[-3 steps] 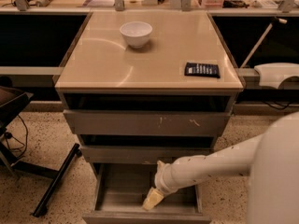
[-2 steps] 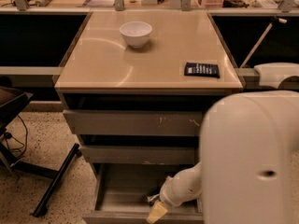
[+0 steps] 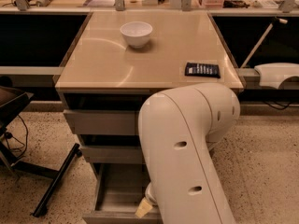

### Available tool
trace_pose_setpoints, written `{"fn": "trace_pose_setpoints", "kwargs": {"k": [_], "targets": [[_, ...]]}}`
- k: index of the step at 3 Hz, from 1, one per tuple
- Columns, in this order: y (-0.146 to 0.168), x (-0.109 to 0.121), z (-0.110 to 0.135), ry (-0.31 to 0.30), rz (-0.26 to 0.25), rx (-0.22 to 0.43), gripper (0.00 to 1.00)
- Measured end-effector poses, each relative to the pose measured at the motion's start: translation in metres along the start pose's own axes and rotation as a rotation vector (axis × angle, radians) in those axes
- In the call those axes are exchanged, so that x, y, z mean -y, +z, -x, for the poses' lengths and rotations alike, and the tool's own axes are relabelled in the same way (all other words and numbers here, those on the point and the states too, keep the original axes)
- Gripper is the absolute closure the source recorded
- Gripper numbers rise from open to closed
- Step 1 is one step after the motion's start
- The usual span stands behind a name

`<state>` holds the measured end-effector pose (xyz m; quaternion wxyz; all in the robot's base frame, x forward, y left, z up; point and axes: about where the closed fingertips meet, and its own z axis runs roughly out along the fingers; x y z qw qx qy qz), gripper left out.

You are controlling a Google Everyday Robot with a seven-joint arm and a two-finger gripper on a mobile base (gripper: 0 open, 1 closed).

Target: Pick redbull can from bottom drawer and place on counter

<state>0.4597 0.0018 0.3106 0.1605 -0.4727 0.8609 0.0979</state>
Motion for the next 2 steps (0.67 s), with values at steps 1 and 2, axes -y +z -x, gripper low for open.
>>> {"fn": "trace_pose_setpoints", "kwargs": {"k": [1, 2], "targets": [[0.0, 0.0, 0.0, -0.001, 0.001, 0.0, 0.0], [0.007, 0.017, -0.007, 0.015, 0.013, 0.027, 0.0]]}}
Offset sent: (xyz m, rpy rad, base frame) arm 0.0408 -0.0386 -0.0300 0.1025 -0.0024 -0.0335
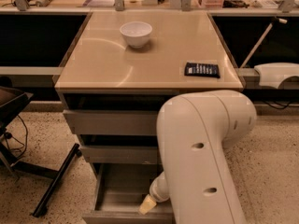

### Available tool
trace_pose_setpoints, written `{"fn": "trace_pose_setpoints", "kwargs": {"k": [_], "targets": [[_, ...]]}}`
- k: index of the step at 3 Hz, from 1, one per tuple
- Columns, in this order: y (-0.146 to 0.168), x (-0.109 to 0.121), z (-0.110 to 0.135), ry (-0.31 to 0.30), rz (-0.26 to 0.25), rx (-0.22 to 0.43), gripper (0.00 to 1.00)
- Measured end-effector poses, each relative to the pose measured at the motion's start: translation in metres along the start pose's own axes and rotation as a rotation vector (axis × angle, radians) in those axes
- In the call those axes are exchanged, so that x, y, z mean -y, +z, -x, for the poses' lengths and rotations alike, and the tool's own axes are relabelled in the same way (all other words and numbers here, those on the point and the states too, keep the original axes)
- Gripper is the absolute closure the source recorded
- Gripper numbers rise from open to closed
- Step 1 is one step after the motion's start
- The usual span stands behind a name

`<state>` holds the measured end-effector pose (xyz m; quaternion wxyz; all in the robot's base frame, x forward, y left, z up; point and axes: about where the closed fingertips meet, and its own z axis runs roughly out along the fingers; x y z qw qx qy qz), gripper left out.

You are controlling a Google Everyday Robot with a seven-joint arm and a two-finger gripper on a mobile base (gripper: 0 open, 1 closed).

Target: Pick redbull can from bottom drawer and place on counter

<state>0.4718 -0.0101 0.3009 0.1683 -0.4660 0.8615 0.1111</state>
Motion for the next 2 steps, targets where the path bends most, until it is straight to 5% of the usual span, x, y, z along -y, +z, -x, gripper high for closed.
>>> {"fn": "trace_pose_setpoints", "kwargs": {"k": [1, 2], "targets": [[0.027, -0.009, 0.002, -0.058, 0.108, 0.066, 0.0], [0.026, -0.007, 0.025, -0.08, 0.136, 0.128, 0.0]]}}
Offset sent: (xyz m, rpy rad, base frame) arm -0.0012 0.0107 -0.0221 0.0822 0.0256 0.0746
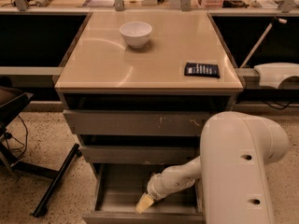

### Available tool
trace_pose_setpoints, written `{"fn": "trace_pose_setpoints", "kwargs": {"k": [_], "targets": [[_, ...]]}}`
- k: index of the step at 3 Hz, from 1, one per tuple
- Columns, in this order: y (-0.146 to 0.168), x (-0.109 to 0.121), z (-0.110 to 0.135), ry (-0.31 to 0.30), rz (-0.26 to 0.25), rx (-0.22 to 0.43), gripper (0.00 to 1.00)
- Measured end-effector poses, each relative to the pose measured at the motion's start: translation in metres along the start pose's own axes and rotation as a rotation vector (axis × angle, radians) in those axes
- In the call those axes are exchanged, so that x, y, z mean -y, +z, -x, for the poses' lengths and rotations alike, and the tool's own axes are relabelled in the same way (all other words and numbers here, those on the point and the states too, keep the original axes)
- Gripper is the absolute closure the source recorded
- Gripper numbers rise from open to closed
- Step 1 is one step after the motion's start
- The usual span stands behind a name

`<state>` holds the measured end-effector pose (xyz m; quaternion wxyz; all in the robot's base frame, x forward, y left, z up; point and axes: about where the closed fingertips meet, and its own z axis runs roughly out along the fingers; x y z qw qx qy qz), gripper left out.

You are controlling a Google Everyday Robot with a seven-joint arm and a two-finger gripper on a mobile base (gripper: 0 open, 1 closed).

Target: Pick redbull can from bottom drawer and place on counter

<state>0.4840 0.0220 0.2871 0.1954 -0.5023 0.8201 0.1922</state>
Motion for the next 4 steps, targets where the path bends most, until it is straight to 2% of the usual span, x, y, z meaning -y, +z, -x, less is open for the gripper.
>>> {"fn": "trace_pose_setpoints", "kwargs": {"k": [1, 2, 3, 4], "targets": [[0.0, 0.0, 0.0, 0.002, 0.0, 0.0, 0.0], [-0.001, 0.021, -0.012, 0.06, -0.023, 0.039, 0.0], [-0.016, 0.066, -0.029, 0.174, -0.096, 0.14, 0.0], [-0.028, 0.081, -0.042, 0.211, -0.129, 0.156, 0.0]]}}
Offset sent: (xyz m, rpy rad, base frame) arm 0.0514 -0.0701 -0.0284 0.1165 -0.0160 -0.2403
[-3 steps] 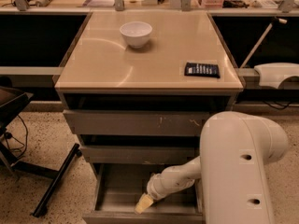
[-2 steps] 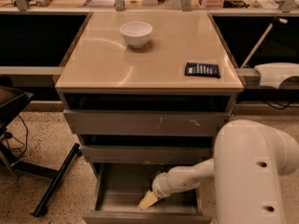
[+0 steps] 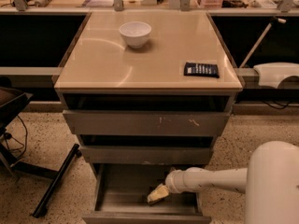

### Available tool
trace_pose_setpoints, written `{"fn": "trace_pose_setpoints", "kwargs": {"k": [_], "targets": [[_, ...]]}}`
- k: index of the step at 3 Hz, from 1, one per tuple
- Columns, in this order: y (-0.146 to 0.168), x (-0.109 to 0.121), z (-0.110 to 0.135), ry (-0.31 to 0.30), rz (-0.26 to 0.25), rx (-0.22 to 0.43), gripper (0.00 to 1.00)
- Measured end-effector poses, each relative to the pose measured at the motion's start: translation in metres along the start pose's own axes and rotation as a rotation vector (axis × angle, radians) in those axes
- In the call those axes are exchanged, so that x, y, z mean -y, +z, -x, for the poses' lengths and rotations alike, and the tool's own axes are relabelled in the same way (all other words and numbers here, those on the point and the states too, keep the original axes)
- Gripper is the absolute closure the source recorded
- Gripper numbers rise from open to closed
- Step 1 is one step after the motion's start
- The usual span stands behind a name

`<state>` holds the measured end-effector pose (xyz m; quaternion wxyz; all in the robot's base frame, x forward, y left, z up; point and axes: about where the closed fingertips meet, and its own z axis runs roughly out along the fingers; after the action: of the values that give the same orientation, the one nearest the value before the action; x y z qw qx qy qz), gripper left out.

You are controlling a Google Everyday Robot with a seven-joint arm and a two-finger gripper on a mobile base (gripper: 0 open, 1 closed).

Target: Pick redbull can from bottom drawer and place on counter

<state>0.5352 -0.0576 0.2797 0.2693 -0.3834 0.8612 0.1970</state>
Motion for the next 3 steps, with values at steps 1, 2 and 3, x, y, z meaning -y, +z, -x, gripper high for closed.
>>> {"fn": "trace_pose_setpoints", "kwargs": {"k": [1, 2, 3], "targets": [[0.002, -0.001, -0.001, 0.001, 0.005, -0.004, 0.0], [0.015, 0.02, -0.019, 0.073, -0.001, -0.004, 0.0], [0.034, 0.053, -0.034, 0.185, -0.035, 0.031, 0.0]]}}
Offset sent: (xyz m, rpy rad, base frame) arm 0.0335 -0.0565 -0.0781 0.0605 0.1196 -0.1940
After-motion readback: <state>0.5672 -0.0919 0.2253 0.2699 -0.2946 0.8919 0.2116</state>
